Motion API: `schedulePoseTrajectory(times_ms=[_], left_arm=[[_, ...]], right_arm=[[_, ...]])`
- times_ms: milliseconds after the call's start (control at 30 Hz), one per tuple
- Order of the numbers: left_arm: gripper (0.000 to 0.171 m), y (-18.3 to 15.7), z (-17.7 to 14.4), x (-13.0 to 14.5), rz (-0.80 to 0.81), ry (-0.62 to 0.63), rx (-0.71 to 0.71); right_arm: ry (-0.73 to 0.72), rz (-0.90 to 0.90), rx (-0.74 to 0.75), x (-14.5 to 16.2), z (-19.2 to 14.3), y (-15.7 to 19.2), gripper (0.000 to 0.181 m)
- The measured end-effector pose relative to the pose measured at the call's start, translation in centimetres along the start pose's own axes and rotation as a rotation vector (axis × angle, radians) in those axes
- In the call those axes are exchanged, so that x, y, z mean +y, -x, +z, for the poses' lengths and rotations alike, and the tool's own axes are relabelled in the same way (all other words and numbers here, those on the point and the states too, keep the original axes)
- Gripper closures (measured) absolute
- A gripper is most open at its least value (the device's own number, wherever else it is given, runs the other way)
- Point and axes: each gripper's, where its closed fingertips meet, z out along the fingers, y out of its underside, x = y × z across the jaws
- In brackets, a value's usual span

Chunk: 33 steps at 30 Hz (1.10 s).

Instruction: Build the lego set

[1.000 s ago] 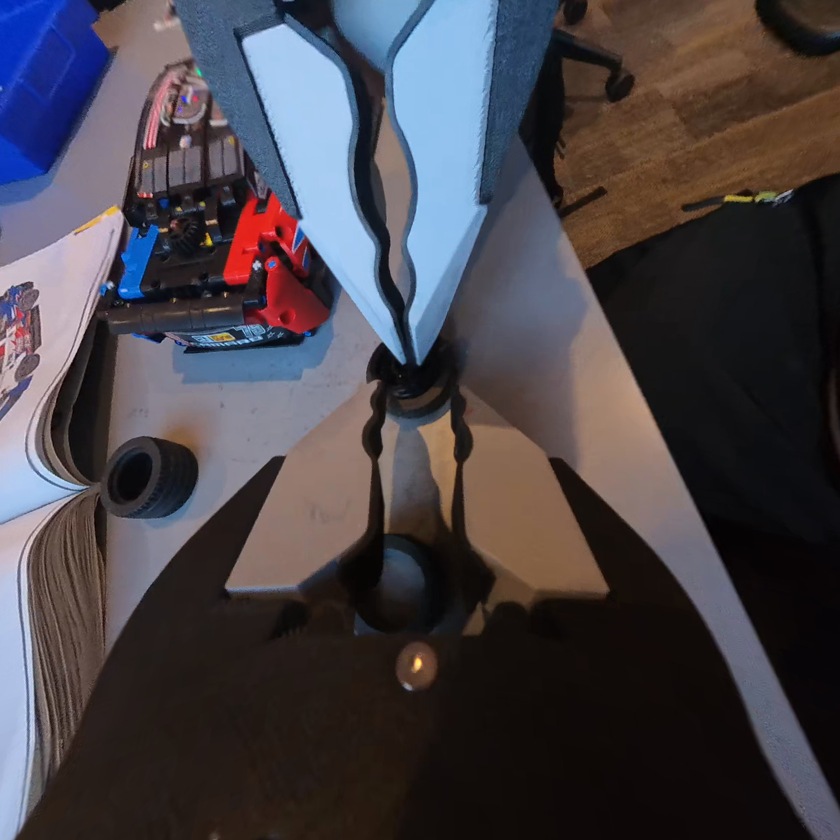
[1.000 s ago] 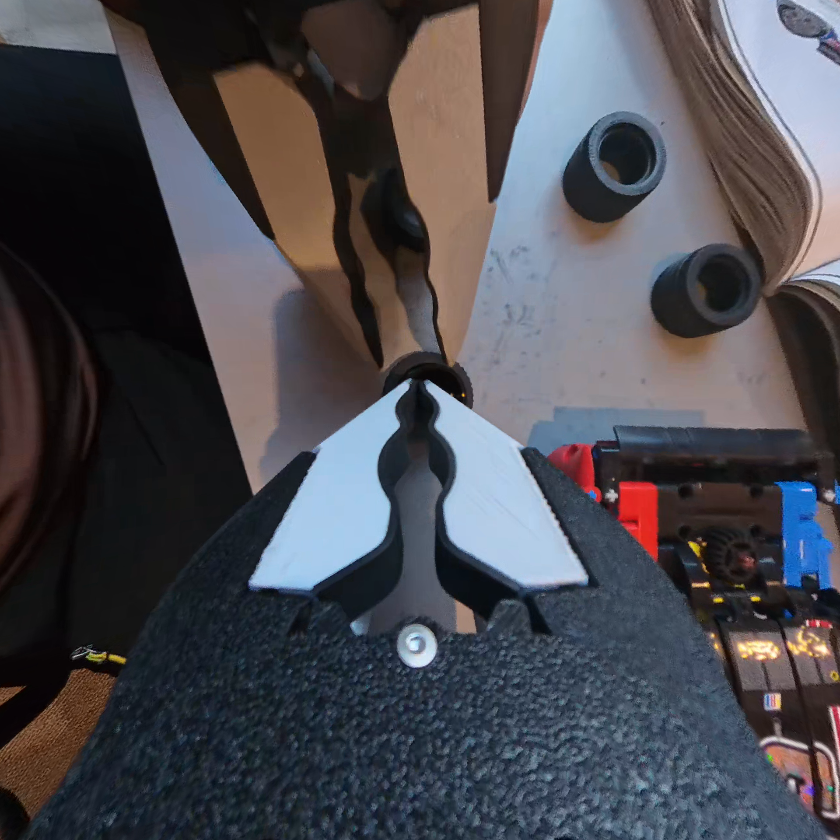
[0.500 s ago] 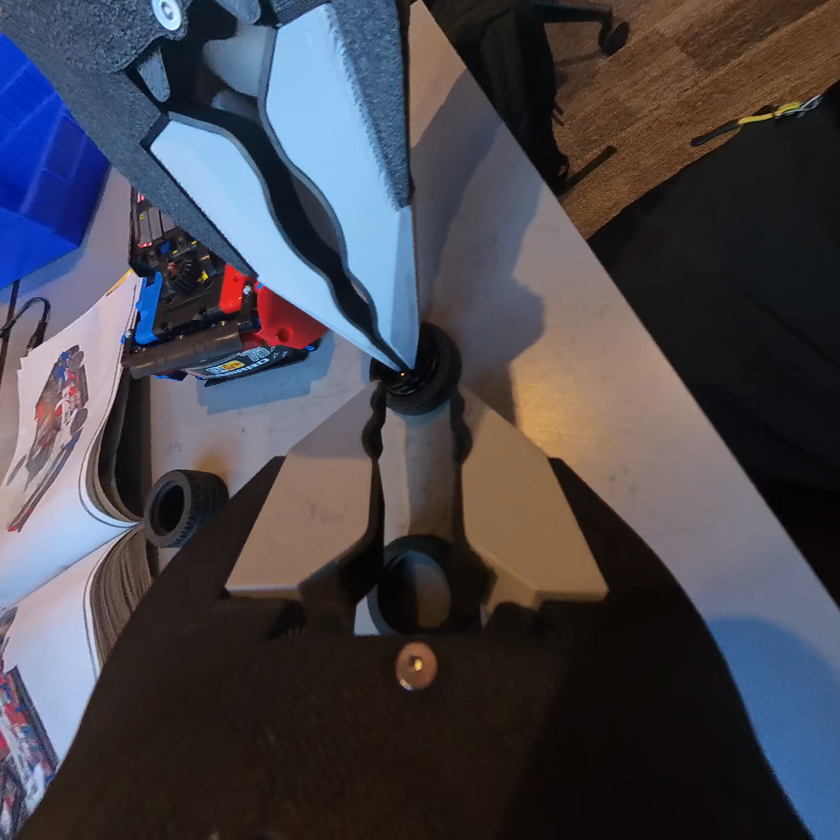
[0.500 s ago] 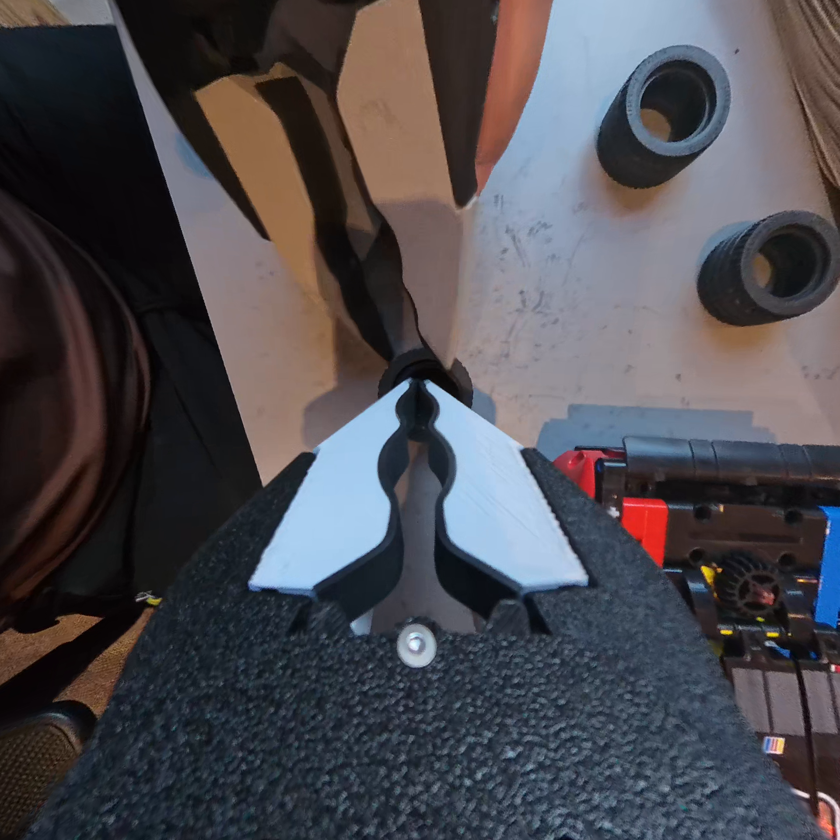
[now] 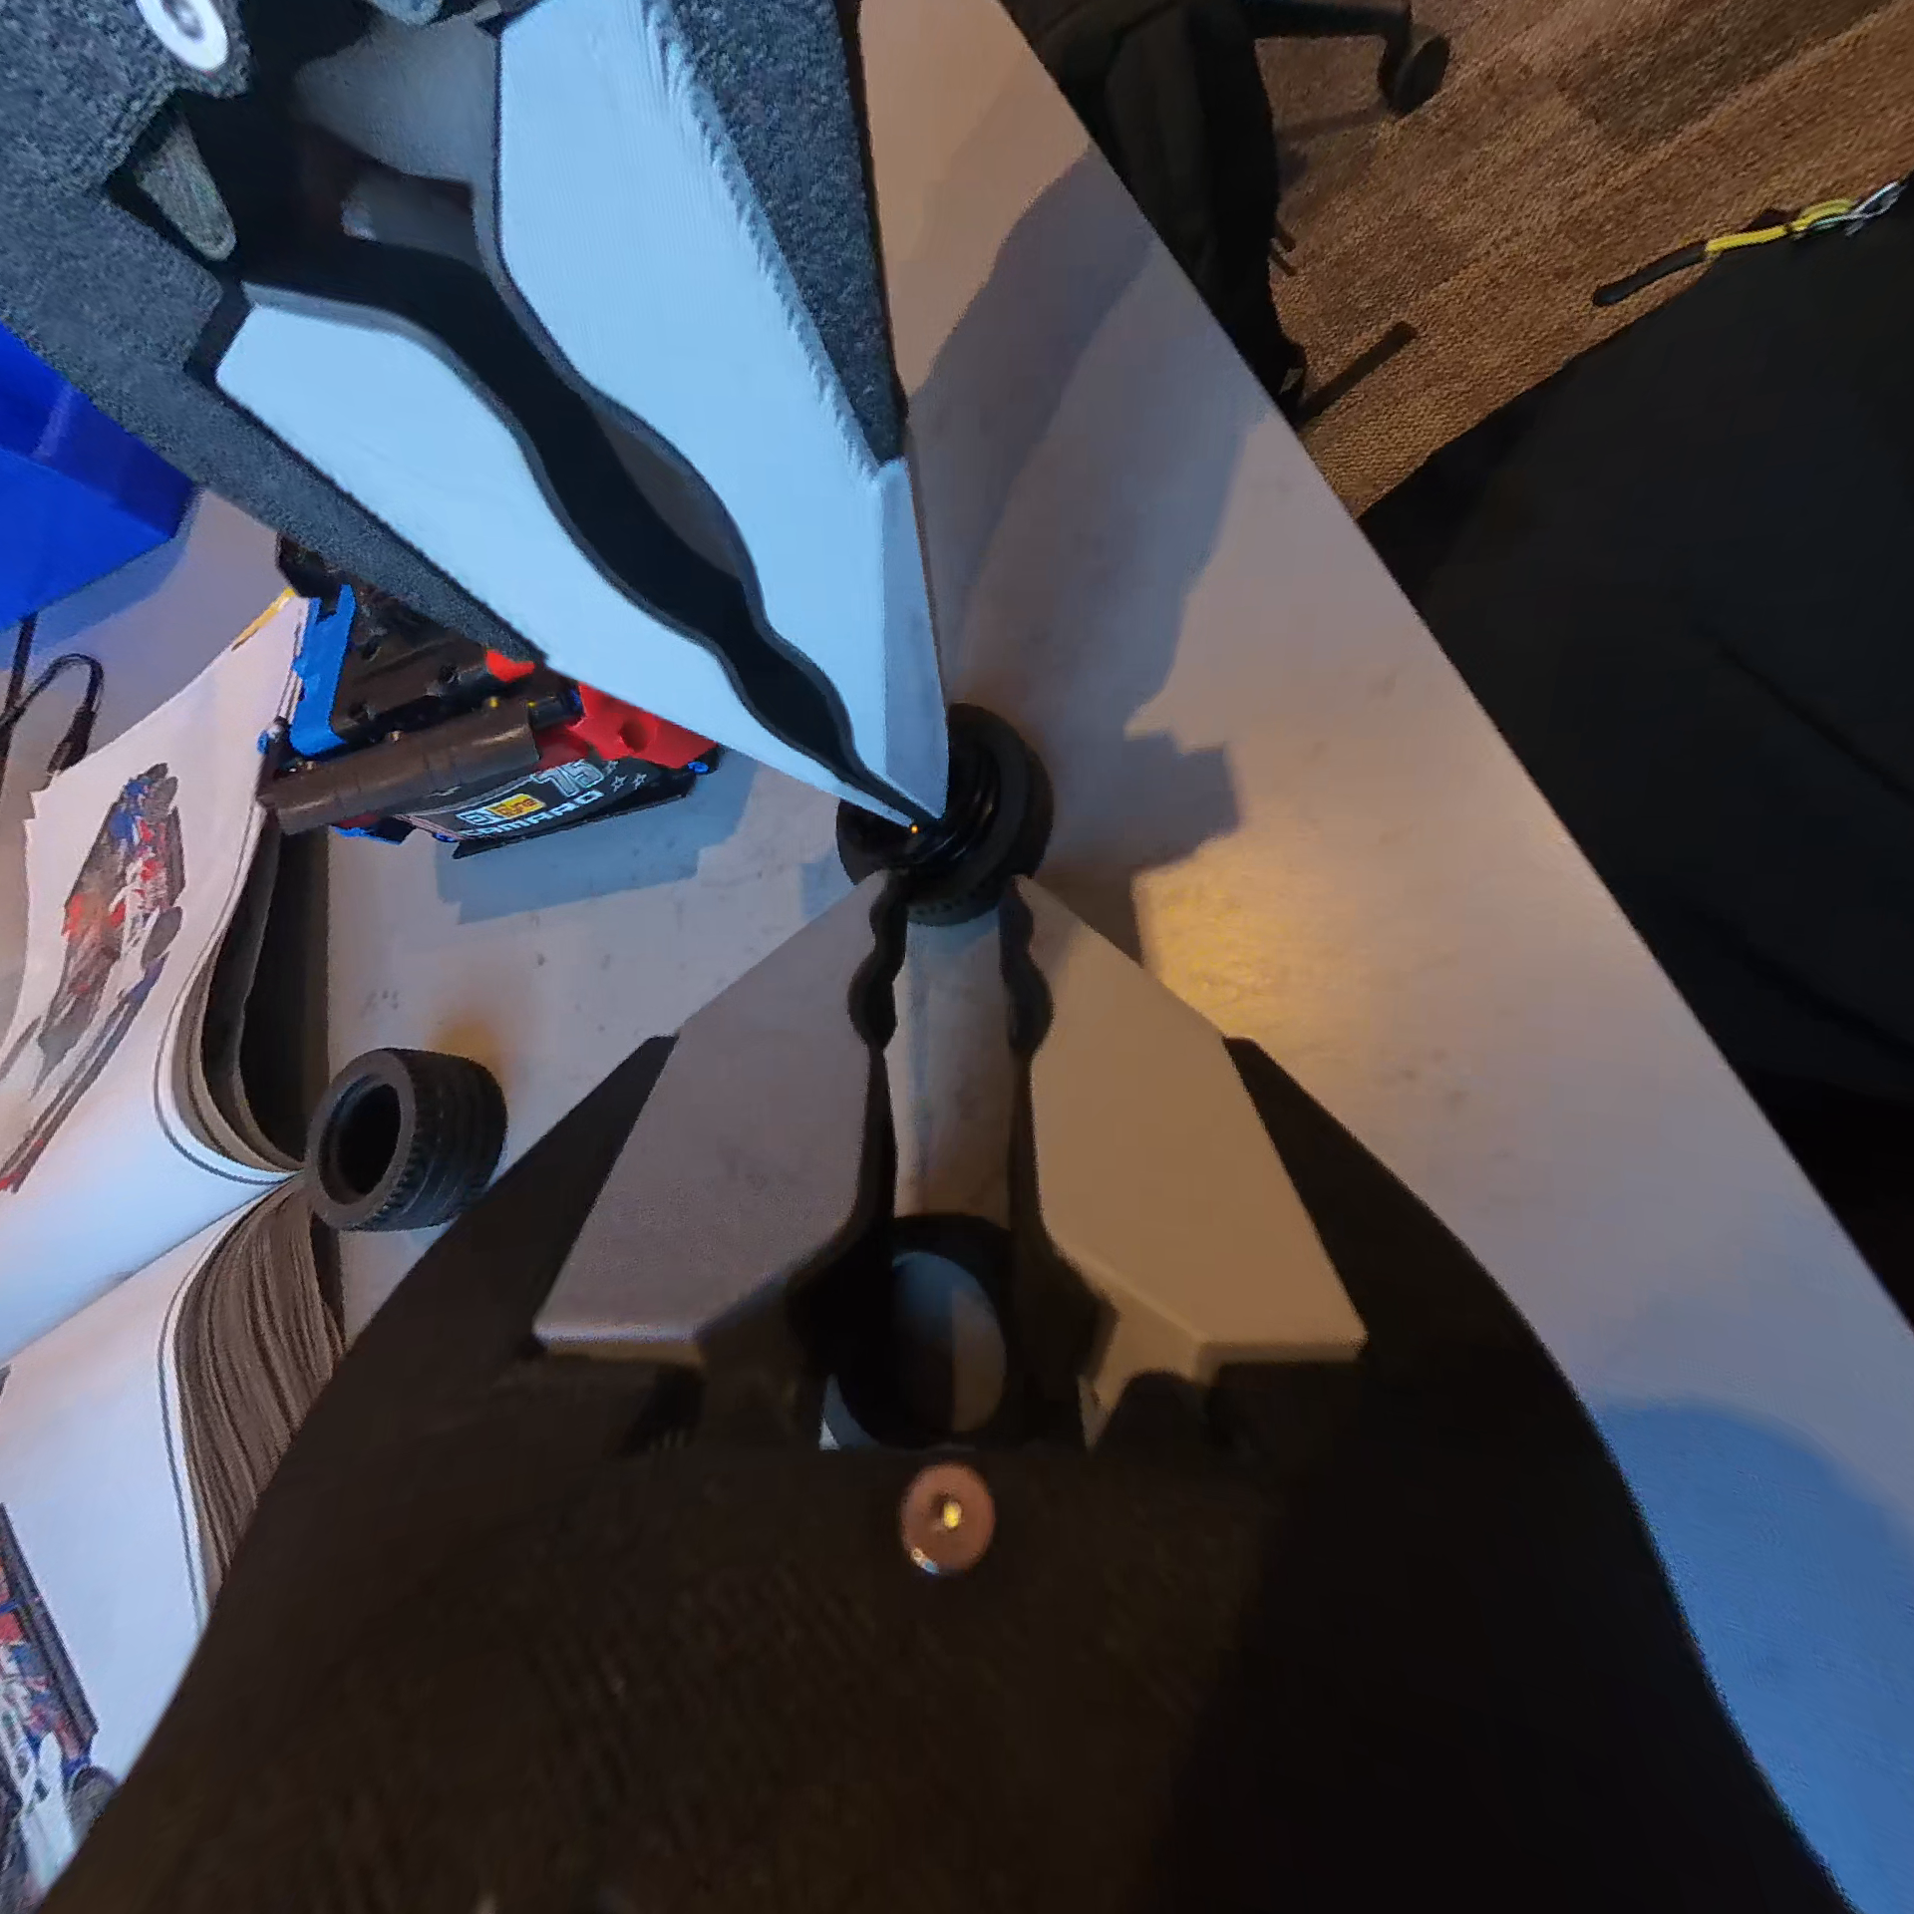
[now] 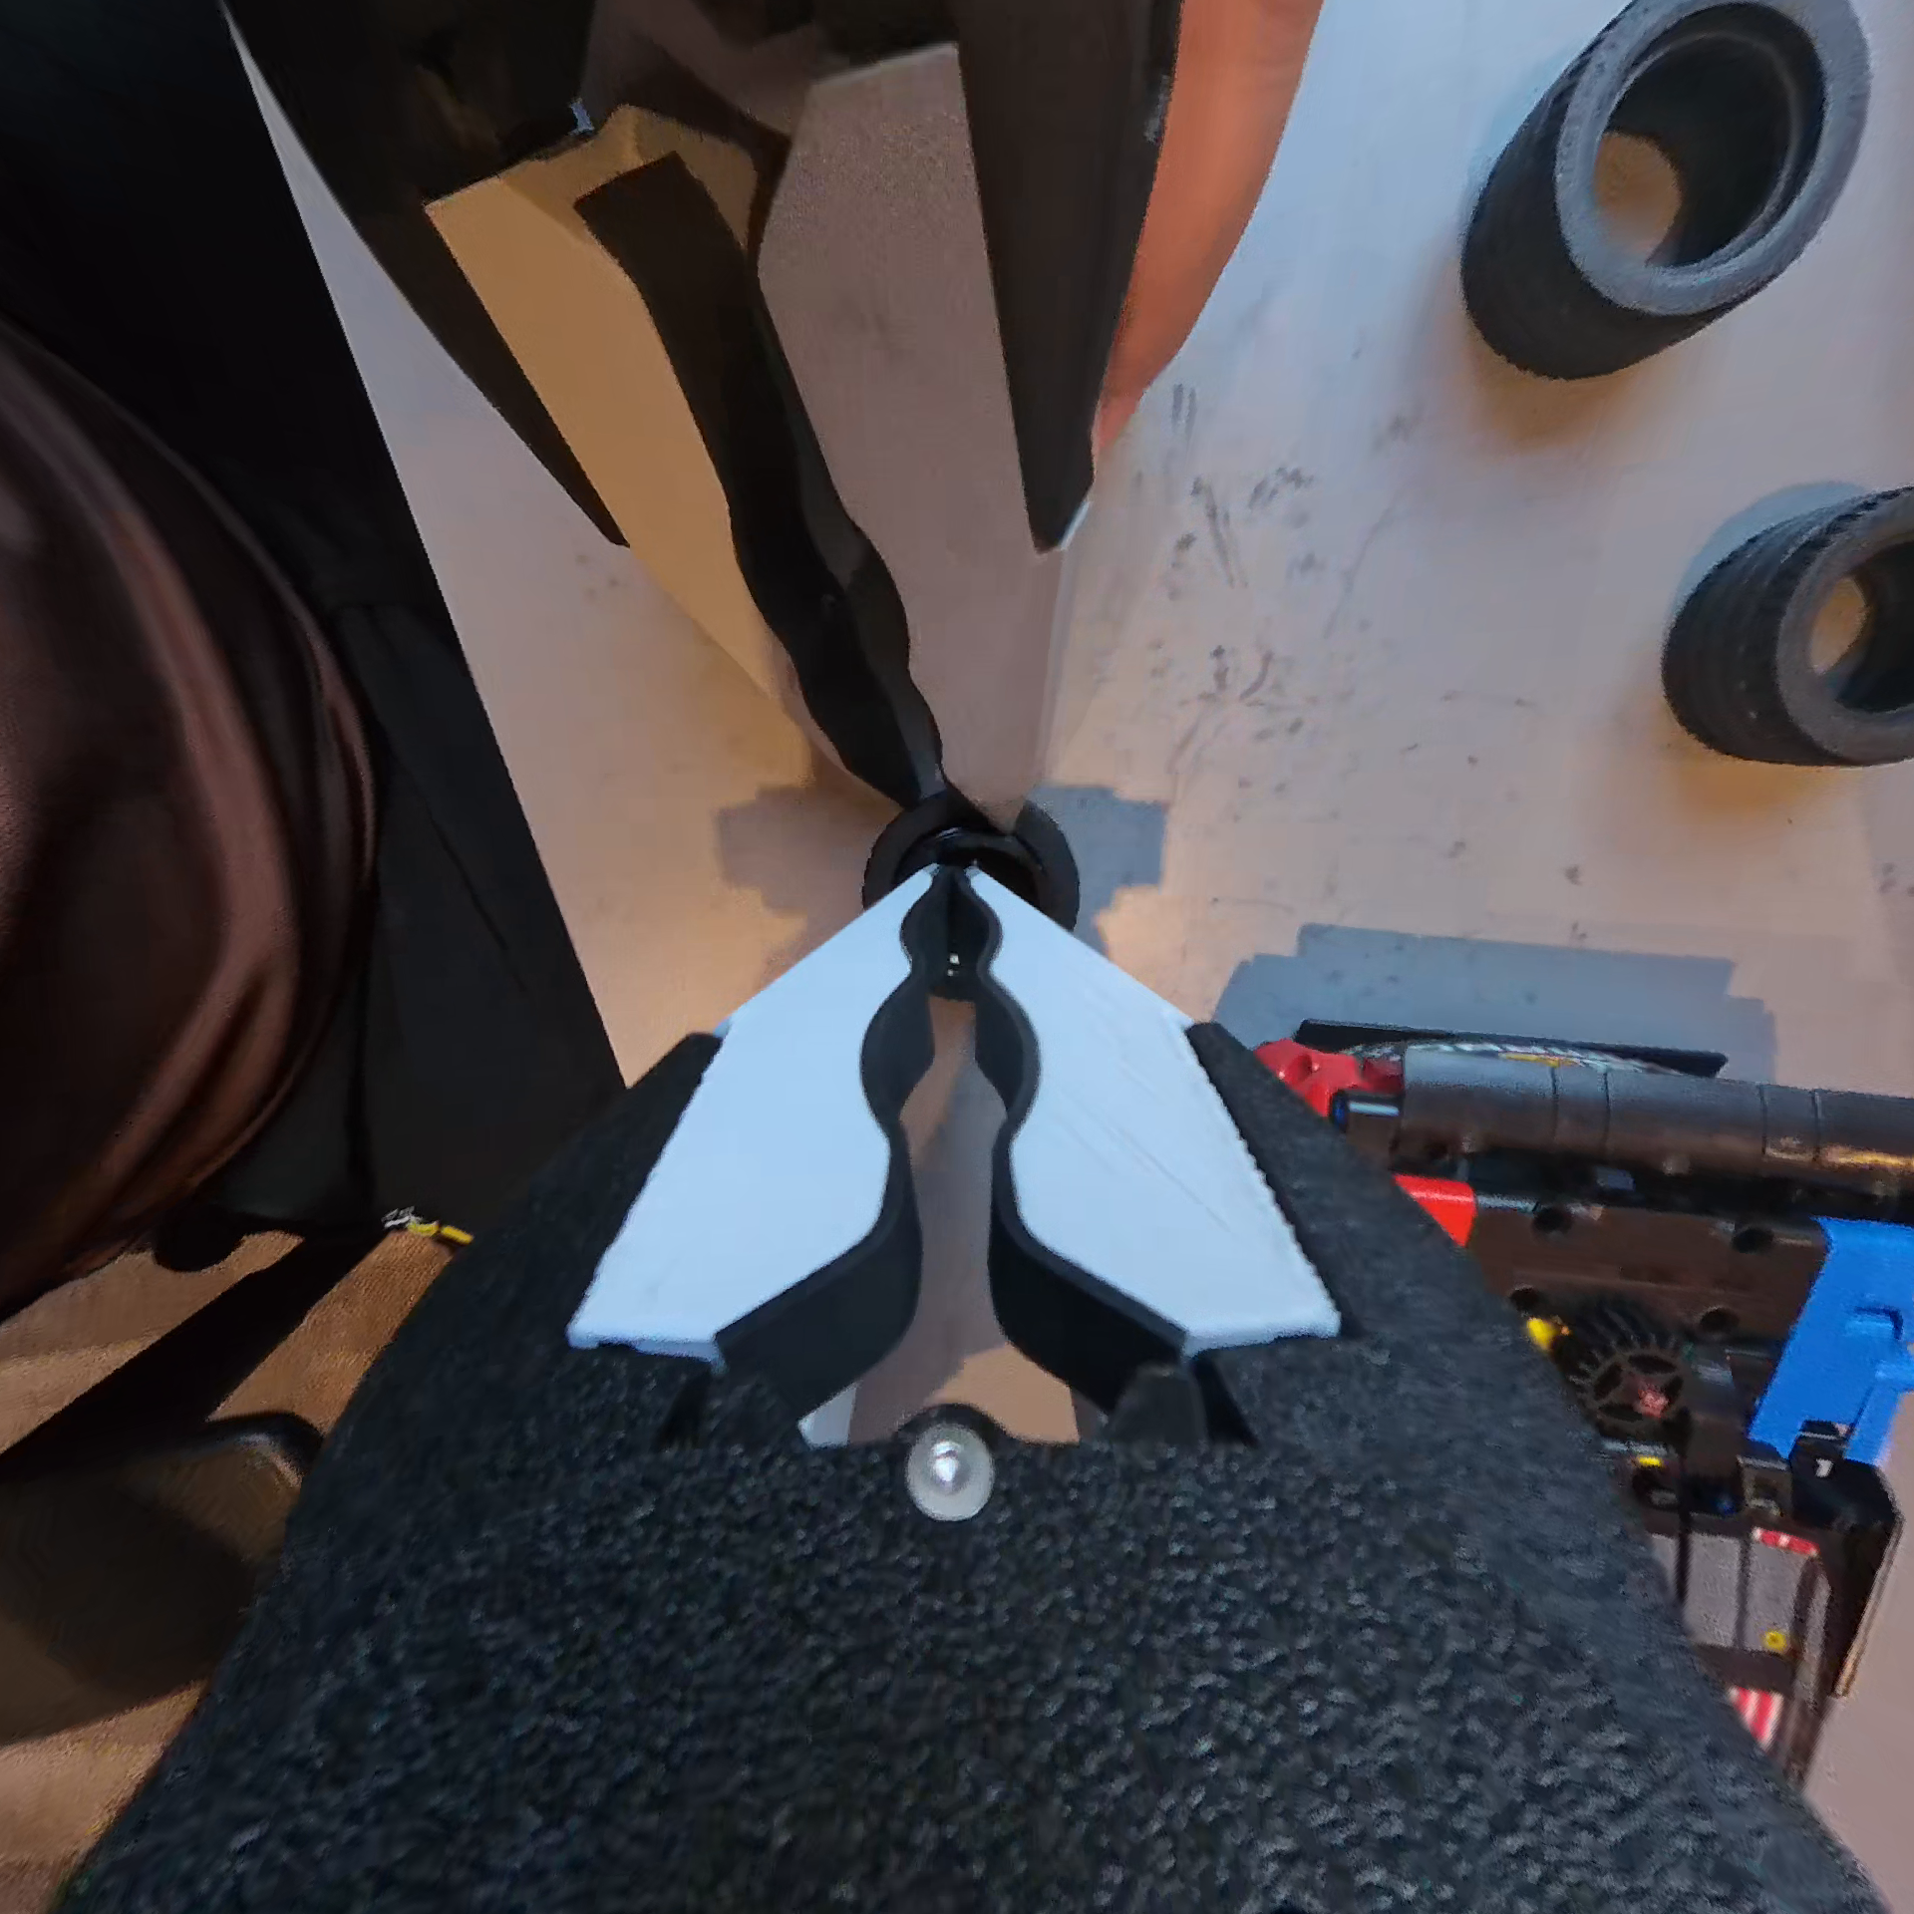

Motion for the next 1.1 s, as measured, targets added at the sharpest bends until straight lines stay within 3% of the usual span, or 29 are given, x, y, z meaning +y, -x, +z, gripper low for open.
schedulePoseTrajectory(times_ms=[367, 733, 900, 1100], left_arm=[[0.156, 0.0, 0.0, 0.0, -0.021, 0.006, -0.011], [0.157, -0.1, 0.0, 0.0, -0.021, 0.031, -0.079], [0.166, -0.2, -0.3, -0.1, -0.019, 0.035, -0.121], [0.171, -0.6, -1.7, -0.9, -0.114, -0.046, -0.09]], right_arm=[[0.156, 0.066, -0.02, 0.0, 0.2, 0.0, 0.181], [0.213, 0.133, -0.044, -0.2, 0.4, -0.1, 0.181], [0.256, 0.128, -0.033, -0.2, 0.4, -0.2, 0.181], [0.221, 0.156, -0.019, -0.3, 0.5, -0.3, 0.181]])
